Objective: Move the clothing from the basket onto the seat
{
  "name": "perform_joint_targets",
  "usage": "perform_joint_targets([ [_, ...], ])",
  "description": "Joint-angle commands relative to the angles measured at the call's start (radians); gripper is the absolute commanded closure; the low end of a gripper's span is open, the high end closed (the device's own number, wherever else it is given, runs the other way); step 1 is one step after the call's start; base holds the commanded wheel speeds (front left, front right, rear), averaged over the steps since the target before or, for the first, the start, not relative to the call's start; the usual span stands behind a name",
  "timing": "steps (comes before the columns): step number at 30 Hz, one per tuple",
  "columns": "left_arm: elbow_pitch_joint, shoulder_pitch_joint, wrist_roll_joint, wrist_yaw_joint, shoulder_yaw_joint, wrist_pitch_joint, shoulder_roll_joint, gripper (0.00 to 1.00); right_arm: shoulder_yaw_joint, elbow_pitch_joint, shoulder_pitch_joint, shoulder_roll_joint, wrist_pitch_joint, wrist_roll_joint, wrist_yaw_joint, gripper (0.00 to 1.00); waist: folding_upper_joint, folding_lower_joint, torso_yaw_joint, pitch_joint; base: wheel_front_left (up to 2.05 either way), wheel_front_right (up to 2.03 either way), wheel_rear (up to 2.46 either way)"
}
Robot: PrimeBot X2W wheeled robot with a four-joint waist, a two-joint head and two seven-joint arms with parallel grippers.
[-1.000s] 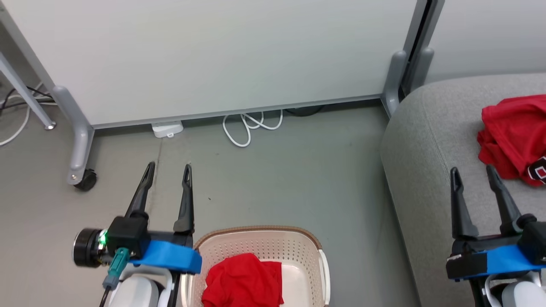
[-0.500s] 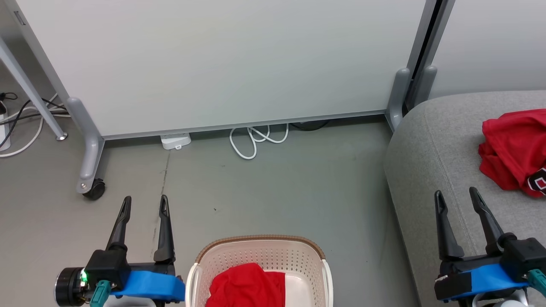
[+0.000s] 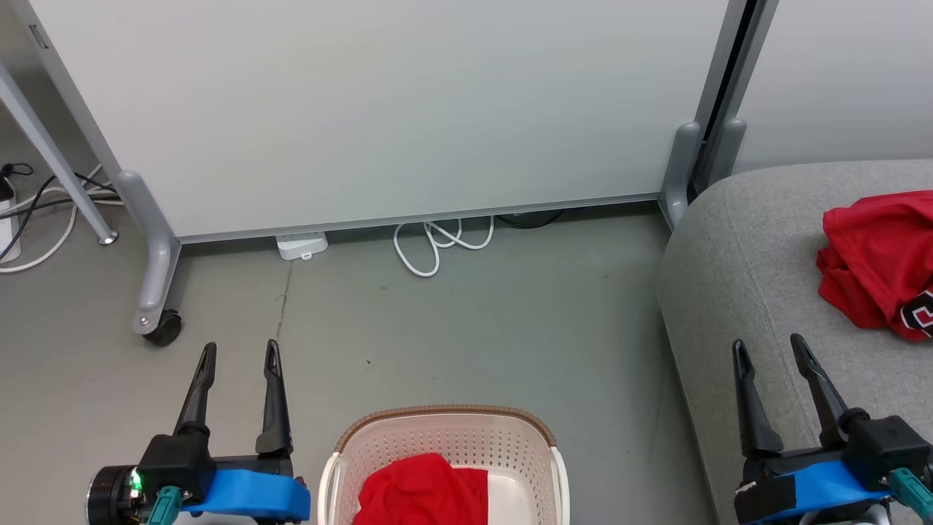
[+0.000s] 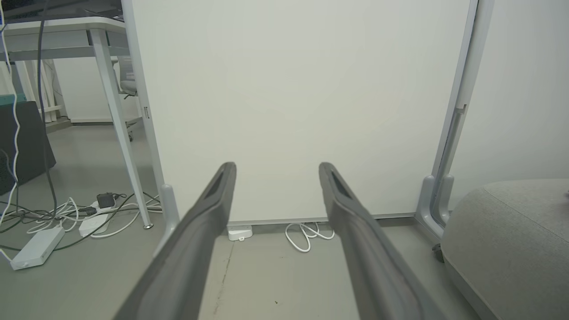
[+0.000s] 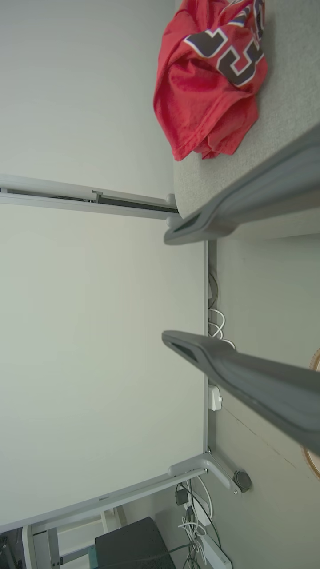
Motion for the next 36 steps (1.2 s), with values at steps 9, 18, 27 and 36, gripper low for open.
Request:
perform_joint_targets([
  [9,0.002,-0.01,0.018,-0.016,0.008,-0.002,-0.004,0.0,-0.001,0.0,0.006,0.007,-0.003,-0.002,0.0,0.0,-0.0001,0.0,-0.004,0.007,0.0,0.0,0.0],
  [18,0.06,-0.138,0.041,-0.072,-0.067,-0.002,0.0,0.0,0.003,-0.023,-0.046,-0.002,-0.003,0.001,0.0,0.0,-0.0001,0.0,-0.011,0.083,0.0,0.0,0.0],
  [27,0.26,-0.36,0.051,-0.095,-0.277,-0.002,0.037,0.0,0.038,-0.059,-0.175,-0.031,-0.003,0.019,0.0,0.0,-0.0001,0.0,-0.061,0.267,0.0,0.0,0.0],
  [36,0.541,-0.551,-0.014,-0.094,-0.528,-0.002,0.087,0.0,0.067,-0.08,-0.283,-0.047,-0.003,0.026,0.0,0.0,-0.0001,0.0,-0.118,0.434,0.0,0.0,0.0],
])
